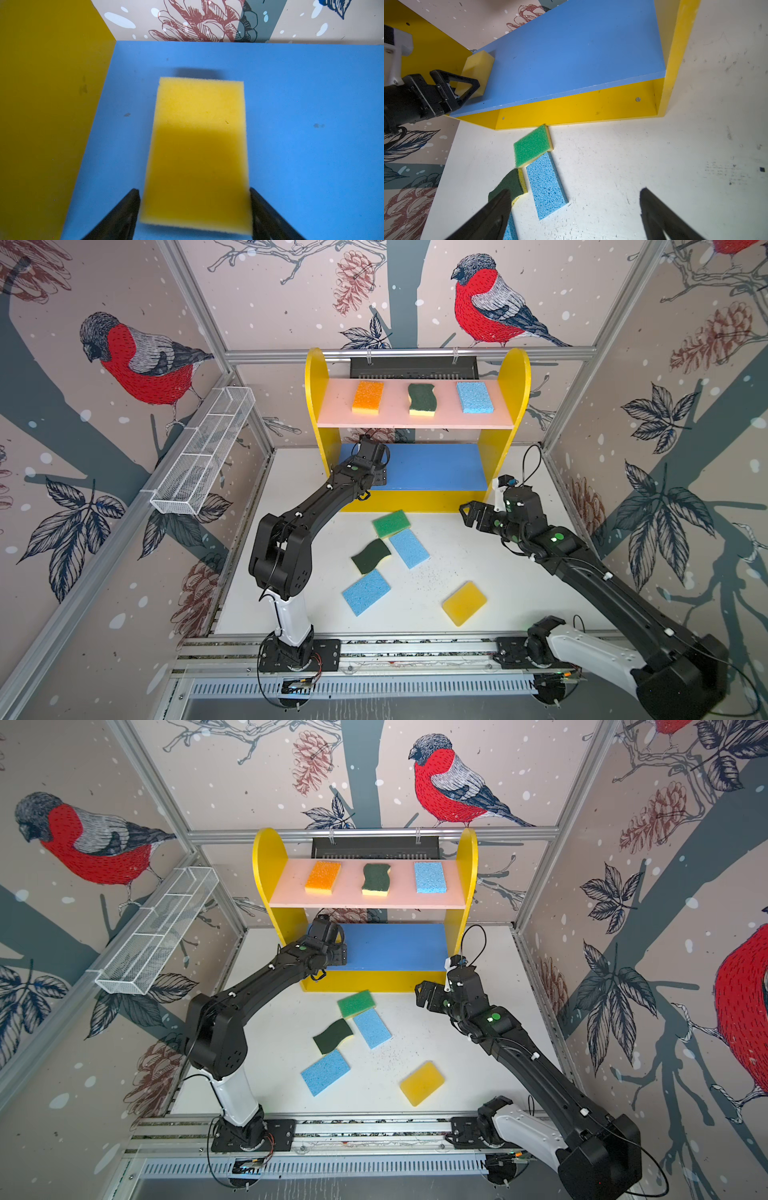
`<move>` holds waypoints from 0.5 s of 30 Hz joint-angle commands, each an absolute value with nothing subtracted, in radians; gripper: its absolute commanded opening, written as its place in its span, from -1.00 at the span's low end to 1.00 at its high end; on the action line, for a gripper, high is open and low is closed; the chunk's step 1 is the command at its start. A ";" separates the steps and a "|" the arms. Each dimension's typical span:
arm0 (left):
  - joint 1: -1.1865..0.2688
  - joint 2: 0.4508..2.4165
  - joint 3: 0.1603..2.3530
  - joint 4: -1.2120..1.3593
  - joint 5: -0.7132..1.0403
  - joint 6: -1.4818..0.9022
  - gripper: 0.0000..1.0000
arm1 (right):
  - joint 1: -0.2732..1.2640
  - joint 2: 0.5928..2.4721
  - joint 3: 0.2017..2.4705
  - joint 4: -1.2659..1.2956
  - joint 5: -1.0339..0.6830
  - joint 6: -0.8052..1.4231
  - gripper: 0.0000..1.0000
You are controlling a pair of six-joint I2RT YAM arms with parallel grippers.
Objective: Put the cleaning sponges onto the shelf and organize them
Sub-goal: 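Lower the yellow sponge onto the blue shelf and open the left gripper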
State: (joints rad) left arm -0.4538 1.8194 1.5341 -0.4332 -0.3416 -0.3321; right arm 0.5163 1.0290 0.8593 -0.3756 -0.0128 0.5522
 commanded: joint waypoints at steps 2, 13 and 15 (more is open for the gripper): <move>-0.453 1.804 1.549 -0.449 -0.338 -0.315 0.64 | 0.522 1.021 0.870 -0.380 0.011 0.561 0.92; -0.454 1.715 1.480 -0.440 -0.303 -0.315 0.64 | 0.539 1.018 0.894 -0.413 0.040 0.571 0.92; -0.454 1.688 1.455 -0.425 -0.292 -0.310 0.64 | 0.547 1.016 0.893 -0.417 0.049 0.579 0.92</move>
